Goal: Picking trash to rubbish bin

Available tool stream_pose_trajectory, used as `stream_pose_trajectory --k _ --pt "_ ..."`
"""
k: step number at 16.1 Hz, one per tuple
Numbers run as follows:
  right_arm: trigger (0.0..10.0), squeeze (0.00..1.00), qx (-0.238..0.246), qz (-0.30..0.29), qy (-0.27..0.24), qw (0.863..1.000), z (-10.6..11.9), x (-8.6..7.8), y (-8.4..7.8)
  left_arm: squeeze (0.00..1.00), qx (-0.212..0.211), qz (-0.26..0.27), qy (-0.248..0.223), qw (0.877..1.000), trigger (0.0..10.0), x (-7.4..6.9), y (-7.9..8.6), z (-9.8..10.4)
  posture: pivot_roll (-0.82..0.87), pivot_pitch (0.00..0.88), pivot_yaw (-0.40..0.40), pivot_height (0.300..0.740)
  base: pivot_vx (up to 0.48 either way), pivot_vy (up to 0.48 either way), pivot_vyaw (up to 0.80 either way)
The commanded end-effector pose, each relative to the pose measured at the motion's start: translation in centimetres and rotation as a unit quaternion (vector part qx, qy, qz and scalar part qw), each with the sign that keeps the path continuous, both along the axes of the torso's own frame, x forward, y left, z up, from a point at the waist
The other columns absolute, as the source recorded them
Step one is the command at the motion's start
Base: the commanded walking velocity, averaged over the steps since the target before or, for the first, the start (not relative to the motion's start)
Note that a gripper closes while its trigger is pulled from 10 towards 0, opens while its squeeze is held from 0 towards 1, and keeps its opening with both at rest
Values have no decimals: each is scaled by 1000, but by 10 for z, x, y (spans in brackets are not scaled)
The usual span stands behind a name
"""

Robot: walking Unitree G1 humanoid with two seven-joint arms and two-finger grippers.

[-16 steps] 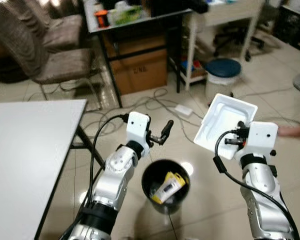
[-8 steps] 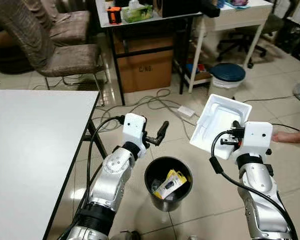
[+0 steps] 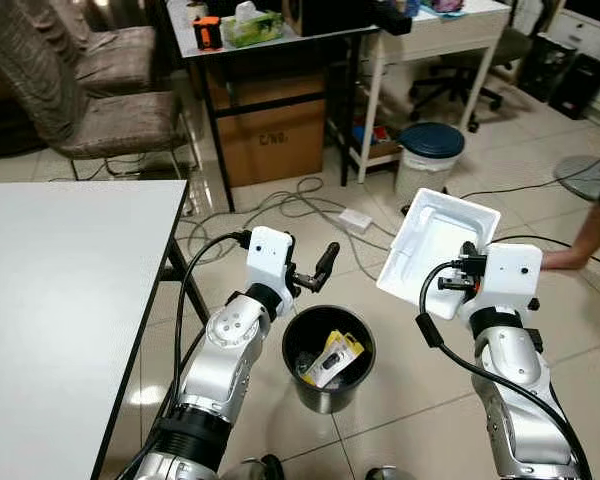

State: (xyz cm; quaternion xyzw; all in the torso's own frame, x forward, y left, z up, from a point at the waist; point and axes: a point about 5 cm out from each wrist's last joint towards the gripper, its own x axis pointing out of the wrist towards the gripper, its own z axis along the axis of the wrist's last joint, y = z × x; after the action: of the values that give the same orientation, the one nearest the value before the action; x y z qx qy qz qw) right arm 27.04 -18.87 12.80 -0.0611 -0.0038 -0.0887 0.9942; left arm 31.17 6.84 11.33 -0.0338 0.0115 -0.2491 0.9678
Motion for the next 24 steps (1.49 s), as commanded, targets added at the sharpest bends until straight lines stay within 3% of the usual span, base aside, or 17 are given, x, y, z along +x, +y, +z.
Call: stream_pose_trajectory --k 1,12,24 --pt "10000 0 -1 -1 -3 1000 2 1 1 0 0 -6 -7 1000 10000 0 1 3 -128 98 73 740 0 0 0" --pt "10000 0 9 -5 -1 1000 -1 -1 5 0 7 -21 -8 1000 10000 -4 1 3 -122 112 87 740 476 0 0" --pt "10000 0 33 -4 8 999 -4 -1 6 0 14 -30 0 999 10000 -6 0 1 -120 119 87 740 283 0 -114"
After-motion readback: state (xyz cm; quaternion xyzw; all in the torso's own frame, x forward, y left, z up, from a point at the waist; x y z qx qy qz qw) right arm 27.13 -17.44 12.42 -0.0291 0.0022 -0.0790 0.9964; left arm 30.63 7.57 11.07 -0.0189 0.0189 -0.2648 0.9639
